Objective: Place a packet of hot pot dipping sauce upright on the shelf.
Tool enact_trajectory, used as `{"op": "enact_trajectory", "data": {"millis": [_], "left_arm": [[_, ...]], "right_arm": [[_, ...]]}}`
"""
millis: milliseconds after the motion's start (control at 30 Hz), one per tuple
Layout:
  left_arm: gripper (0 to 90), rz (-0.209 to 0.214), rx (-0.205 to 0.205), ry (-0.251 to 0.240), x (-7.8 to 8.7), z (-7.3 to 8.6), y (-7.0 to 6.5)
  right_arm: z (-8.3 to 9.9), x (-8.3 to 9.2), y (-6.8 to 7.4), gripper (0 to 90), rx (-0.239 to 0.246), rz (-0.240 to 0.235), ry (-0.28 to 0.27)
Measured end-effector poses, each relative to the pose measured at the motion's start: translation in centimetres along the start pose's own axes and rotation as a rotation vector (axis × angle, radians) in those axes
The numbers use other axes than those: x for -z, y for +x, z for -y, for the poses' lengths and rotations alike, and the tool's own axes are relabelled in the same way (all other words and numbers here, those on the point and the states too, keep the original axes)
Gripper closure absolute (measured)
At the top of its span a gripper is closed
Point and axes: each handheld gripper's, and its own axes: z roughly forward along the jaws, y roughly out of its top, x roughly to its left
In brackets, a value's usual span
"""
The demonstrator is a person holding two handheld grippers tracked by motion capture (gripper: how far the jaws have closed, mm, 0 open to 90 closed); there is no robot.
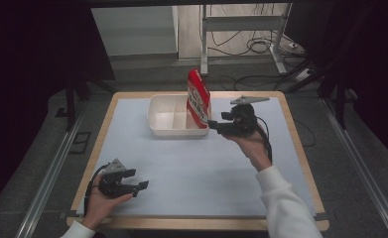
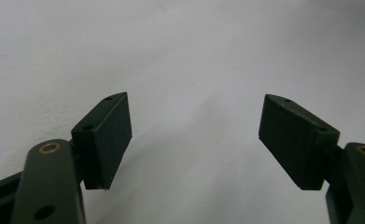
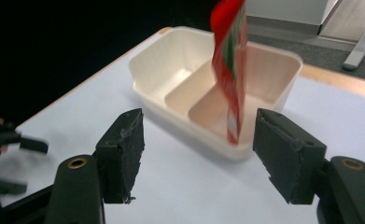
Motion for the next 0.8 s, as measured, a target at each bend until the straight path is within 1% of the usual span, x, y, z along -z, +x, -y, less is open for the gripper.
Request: {"op": "enact_trajectory", "data": {"millis": [133,167,200,233,267,300,333,467,500,600,633,667,733,800], "left_arm": [[25.5,-0.003,-0.002,-0.001,0.0,0.0,0.0],[25.6,-0.005,-0.002,-0.003,0.0,0.0,0.0],[25.6,-0.005,-0.002,-0.003,0.0,0.0,0.0],[25.6,-0.005,-0.002,-0.003,0.0,0.0,0.0],[25.6,-0.004,-0.001,-0.002,0.0,0.0,0.0],[25.5,-0.004,0.0,-0.001,-0.1,0.0,0.0],[25.6,-0.005,-0.003,0.001,-0.1,0.0,0.0],[25.6,-0.006,-0.001,0.003,-0.3,-0.1,-0.1],[25.6,-0.006,-0.001,0.003,-0.3,-0.1,-0.1],[25.6,-0.006,0.0,0.003,-0.4,-0.2,-0.3],[25.6,-0.007,0.0,0.003,-0.4,-0.2,-0.3],[25.6,-0.006,0.0,0.005,-0.5,-0.2,-0.4],[25.6,-0.006,-0.002,0.008,-0.5,-0.2,-0.4],[25.6,-0.007,-0.003,0.008,-0.6,-0.2,-0.3]], "right_arm": [[2.9,1.1,0.2,33.1,0.011,-0.01,0.007],[3.7,1.3,0.3,33.1,0.015,-0.012,0.015],[3.7,1.3,0.3,33.1,0.015,-0.012,0.015],[5.6,1.9,0.5,33.1,0.01,-0.021,0.028],[5.6,1.9,0.5,33.1,0.01,-0.021,0.028],[7.1,2.4,0.4,33.1,0.002,-0.03,0.041],[8.2,2.8,0.4,33.1,-0.003,-0.03,0.048],[10.9,3.8,0.0,33.1,-0.029,-0.023,0.065],[10.9,3.8,0.0,33.1,-0.029,-0.023,0.065],[13.1,4.4,-0.5,33.1,-0.052,-0.01,0.069],[14.1,4.6,-0.8,33.1,-0.062,0.001,0.066],[14.1,4.6,-0.8,33.1,-0.062,0.001,0.066],[15.2,4.7,-1.1,33.1,-0.073,0.002,0.089],[16.0,4.7,-1.5,32.8,-0.082,0.017,0.105]]}}
